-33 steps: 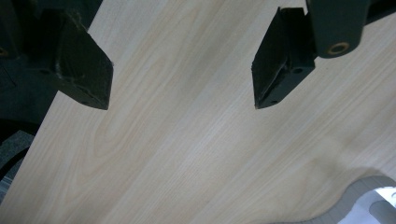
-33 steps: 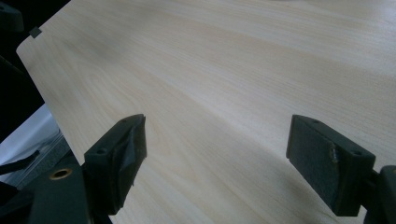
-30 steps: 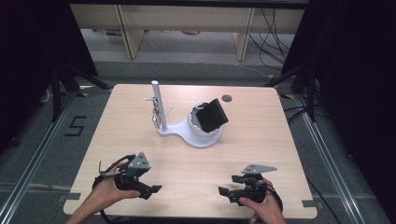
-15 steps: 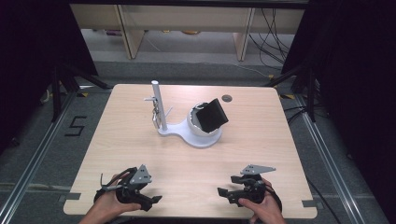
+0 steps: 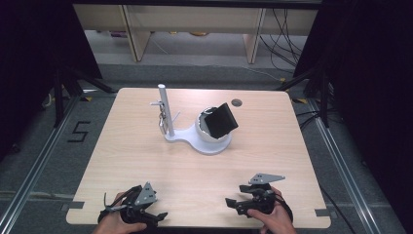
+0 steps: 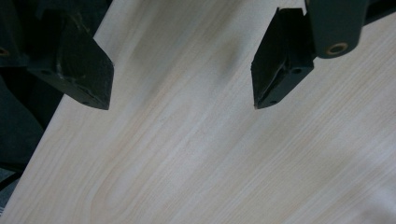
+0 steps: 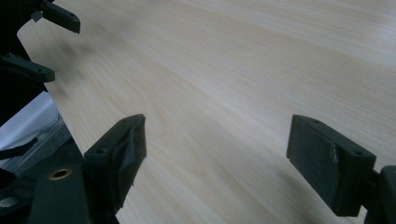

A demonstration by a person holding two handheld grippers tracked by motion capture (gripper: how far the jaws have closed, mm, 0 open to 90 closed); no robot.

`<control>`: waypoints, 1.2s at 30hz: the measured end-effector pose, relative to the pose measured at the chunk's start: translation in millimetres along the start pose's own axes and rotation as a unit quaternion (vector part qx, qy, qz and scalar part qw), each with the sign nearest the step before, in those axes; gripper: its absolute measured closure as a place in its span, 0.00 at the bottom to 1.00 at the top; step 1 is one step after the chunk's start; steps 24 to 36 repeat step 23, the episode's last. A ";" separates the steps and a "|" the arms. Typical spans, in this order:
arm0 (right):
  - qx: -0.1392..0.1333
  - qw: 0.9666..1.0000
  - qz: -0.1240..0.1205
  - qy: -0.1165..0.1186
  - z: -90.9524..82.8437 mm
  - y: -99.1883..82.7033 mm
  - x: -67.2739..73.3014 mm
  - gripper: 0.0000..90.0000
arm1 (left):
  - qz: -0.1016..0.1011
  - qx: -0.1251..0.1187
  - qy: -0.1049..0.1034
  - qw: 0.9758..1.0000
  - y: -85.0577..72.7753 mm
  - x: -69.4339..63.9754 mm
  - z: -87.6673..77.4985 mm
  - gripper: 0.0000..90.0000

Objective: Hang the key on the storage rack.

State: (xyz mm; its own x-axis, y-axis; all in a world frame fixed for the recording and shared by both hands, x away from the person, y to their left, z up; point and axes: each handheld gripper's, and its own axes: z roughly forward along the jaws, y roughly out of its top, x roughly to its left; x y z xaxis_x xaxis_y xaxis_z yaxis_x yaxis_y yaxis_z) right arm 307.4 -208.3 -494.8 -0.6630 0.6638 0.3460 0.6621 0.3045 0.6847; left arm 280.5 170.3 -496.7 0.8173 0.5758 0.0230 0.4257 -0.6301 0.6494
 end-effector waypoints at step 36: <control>0.000 1.000 -0.004 0.001 0.5 0.0 0.3 0.23 | -0.005 0.018 -0.002 1.000 -4.3 0.0 0.6 0.22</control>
